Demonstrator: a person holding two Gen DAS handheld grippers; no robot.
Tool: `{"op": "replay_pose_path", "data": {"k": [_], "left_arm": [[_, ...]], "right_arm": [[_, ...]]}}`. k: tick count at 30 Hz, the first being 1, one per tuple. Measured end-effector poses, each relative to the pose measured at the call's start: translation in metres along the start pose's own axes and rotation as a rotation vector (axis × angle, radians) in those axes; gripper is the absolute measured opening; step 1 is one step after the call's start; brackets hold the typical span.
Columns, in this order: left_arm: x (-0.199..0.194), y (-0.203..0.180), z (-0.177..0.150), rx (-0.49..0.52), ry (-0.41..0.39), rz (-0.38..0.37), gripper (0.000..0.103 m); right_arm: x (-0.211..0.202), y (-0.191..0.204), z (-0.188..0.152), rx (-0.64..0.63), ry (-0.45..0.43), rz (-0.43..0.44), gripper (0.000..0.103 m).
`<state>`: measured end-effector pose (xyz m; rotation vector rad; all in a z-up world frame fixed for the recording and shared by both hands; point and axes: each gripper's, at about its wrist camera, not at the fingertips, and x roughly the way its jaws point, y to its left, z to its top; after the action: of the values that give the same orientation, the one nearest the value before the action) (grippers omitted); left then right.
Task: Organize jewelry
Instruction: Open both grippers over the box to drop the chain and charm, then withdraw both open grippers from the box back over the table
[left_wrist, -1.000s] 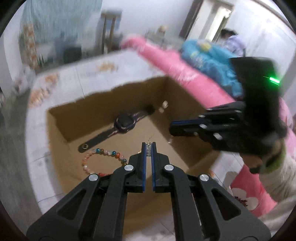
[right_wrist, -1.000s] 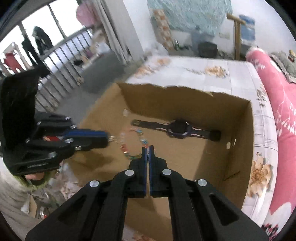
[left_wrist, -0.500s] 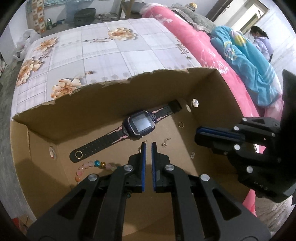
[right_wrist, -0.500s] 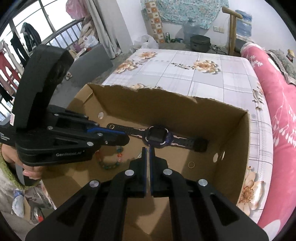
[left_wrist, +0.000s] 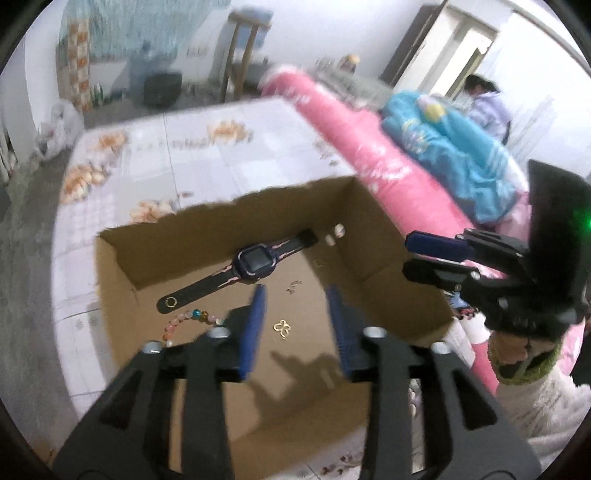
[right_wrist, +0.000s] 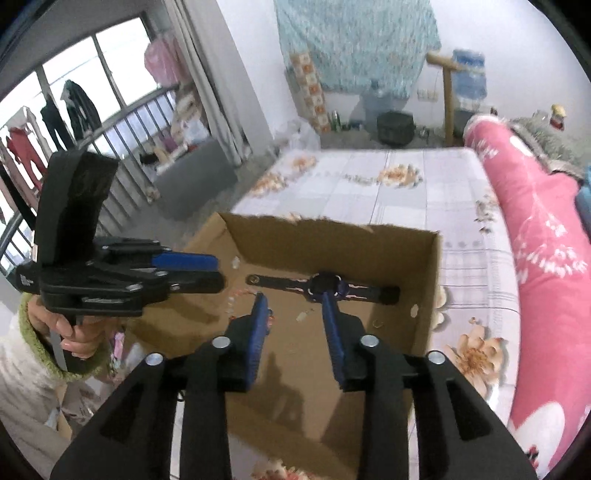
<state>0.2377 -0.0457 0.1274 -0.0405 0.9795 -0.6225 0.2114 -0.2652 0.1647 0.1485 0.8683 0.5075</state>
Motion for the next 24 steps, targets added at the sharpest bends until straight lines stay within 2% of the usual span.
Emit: {"op": "replay_pose_path", "data": {"k": [3, 6, 10, 13, 14, 17, 20, 22, 24], "left_arm": [[-0.039, -0.013, -0.023, 0.028, -0.103, -0.003, 0.068], [-0.071, -0.026, -0.055, 0.06, -0.188, -0.013, 0.083], [-0.095, -0.037, -0.104, 0.079, -0.273, 0.021, 0.087], [-0.099, -0.041, -0.138, 0.075, -0.275, 0.004, 0.089], [-0.098, -0.043, -0.147, 0.079, -0.271, -0.001, 0.09], [-0.085, -0.048, -0.174, 0.08, -0.219, 0.006, 0.09], [-0.059, -0.048, -0.192, 0.049, -0.143, -0.008, 0.09], [-0.043, -0.046, -0.2, 0.042, -0.114, 0.011, 0.09], [-0.023, -0.043, -0.207, 0.046, -0.092, 0.075, 0.09]], "right_arm": [[-0.036, 0.006, -0.017, 0.006, -0.082, 0.008, 0.042], [-0.065, 0.012, -0.039, 0.018, -0.137, -0.011, 0.051], [-0.086, 0.021, -0.072, 0.042, -0.15, -0.056, 0.066], [-0.09, 0.024, -0.094, 0.059, -0.125, -0.079, 0.075], [-0.09, 0.026, -0.104, 0.061, -0.109, -0.113, 0.077], [-0.083, 0.029, -0.126, 0.058, -0.055, -0.211, 0.082], [-0.07, 0.028, -0.142, 0.072, 0.0, -0.236, 0.086], [-0.055, 0.026, -0.15, 0.104, 0.051, -0.234, 0.086], [-0.04, 0.024, -0.155, 0.122, 0.088, -0.259, 0.087]]}}
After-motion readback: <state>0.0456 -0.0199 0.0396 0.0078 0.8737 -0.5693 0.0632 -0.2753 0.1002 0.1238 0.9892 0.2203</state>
